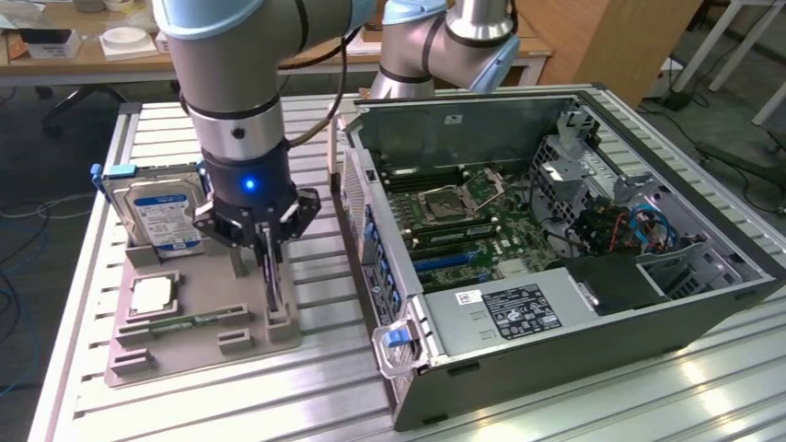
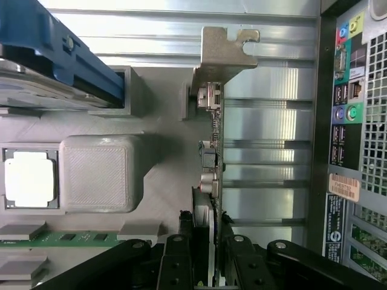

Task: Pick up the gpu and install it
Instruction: 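Pick up the gpu and move the gpu toward the slot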

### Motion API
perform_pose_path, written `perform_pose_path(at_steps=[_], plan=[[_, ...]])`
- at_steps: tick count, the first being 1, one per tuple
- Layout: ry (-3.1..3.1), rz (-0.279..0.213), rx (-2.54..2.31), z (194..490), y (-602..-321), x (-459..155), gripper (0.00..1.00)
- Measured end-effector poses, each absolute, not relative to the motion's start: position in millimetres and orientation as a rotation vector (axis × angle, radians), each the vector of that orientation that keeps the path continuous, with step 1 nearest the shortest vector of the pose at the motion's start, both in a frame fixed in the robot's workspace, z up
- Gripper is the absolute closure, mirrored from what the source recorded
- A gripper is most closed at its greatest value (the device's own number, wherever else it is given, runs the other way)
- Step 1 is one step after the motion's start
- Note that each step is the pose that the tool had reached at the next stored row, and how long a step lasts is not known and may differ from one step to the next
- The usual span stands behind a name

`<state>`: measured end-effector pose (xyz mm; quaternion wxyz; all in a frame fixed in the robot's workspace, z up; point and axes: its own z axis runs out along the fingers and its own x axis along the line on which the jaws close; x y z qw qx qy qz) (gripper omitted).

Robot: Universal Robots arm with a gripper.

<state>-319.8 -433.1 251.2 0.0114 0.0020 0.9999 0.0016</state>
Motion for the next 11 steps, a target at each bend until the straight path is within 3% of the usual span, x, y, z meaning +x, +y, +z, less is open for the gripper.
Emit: perform_pose_path(at_steps=[11], plan=[[3.119, 0.004, 0.006, 300.3, -433.1, -319.7, 0.73]])
